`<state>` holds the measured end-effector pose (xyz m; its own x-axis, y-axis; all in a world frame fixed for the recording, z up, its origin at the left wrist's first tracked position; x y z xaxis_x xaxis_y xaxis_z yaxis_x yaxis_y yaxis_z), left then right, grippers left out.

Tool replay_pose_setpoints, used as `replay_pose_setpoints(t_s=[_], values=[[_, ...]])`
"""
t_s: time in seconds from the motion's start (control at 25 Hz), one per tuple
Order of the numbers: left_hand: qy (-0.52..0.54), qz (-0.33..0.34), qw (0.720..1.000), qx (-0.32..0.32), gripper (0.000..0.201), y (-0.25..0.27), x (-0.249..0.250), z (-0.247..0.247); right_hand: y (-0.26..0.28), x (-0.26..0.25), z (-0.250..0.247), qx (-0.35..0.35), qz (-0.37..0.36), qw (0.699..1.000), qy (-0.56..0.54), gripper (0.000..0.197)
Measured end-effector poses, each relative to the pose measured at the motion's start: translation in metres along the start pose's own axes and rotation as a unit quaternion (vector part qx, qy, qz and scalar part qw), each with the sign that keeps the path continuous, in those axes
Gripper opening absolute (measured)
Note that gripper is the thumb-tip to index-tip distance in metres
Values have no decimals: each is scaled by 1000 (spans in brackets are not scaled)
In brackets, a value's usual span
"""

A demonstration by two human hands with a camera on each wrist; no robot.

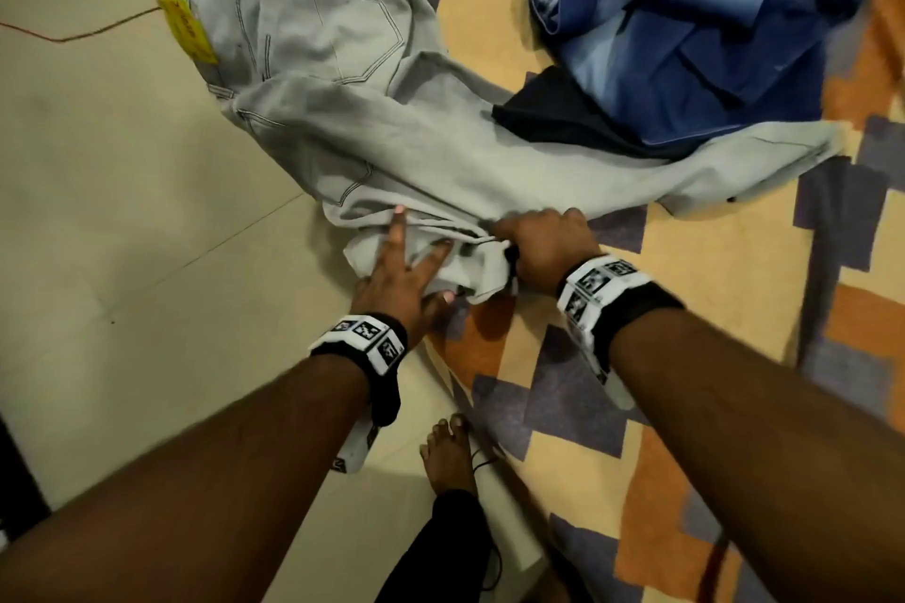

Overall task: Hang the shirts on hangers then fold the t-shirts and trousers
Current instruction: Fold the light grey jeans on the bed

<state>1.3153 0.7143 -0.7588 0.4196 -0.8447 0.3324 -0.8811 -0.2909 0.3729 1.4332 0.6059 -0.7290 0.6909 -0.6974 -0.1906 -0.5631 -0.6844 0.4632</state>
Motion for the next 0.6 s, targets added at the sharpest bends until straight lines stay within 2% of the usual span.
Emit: replay_pose_setpoints(t_s=[0.08, 0.12, 0.2, 0.28, 0.32, 0.36, 0.4, 0.44, 0.48, 0.52, 0.56, 0.6], values=[[14, -4, 1000, 14, 56, 3, 2, -6, 27, 20, 10, -61, -2, 995, -74, 34], [9, 4, 1000, 4, 51, 5, 6, -10, 46, 34, 13, -80, 2, 993, -90, 35], [-48, 63, 995, -64, 52, 17, 34, -1, 103, 79, 19, -124, 50, 988, -77, 44], [-121, 199, 963, -133, 53, 52, 97, 21, 173, 137, 39, -196, 117, 968, -105, 43], [-106, 288, 940, -148, 48, 81, 142, 32, 220, 176, 60, -249, 153, 948, -126, 37], [-60, 374, 911, -164, 43, 116, 190, 45, 260, 230, 104, -290, 157, 931, -157, 38], [-15, 439, 878, -189, 40, 151, 234, 57, 303, 292, 157, -312, 174, 924, -138, 46], [17, 473, 853, -221, 38, 176, 263, 68, 329, 338, 192, -311, 194, 923, -112, 49], [28, 469, 842, -267, 38, 194, 284, 84, 369, 364, 211, -343, 205, 911, -97, 35], [13, 440, 847, -298, 39, 200, 293, 102, 397, 371, 208, -349, 227, 905, -92, 43], [8, 406, 864, -298, 40, 196, 293, 112, 421, 354, 189, -375, 250, 892, -34, 58], [5, 368, 890, -268, 39, 186, 288, 118, 434, 325, 164, -379, 290, 878, 26, 63]])
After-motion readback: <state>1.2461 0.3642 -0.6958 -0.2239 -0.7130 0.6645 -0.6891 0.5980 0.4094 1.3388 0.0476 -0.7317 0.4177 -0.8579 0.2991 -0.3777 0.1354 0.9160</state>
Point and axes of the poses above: each hand's wrist, its own y-axis away from the middle knuckle, its own z-axis out of the palm, x = y × z, the point moved 10 cm from there along -y, towards the middle knuckle, and after that the axes turned 5 degrees about x, right-handed, at the moved point
